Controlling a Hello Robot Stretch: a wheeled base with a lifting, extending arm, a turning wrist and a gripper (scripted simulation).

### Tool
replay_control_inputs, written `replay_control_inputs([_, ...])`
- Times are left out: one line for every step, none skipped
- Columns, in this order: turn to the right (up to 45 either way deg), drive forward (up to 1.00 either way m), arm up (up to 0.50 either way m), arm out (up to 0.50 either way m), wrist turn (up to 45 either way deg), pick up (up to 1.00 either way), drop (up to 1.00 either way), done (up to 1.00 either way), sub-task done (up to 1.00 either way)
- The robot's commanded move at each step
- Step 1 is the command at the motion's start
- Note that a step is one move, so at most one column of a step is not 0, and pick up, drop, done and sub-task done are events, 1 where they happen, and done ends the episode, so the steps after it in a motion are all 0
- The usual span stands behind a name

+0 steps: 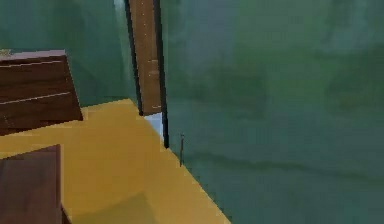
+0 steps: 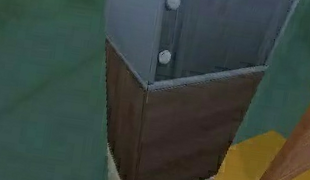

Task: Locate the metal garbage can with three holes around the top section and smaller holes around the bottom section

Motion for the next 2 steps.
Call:
replay_control_inputs([-3.0, 0.0, 0.0, 0.0, 0.0, 0.0, 0.0, 0.0, 0.0])
replay_control_inputs([-45.0, 0.0, 0.0, 0.0, 0.0, 0.0, 0.0, 0.0, 0.0])
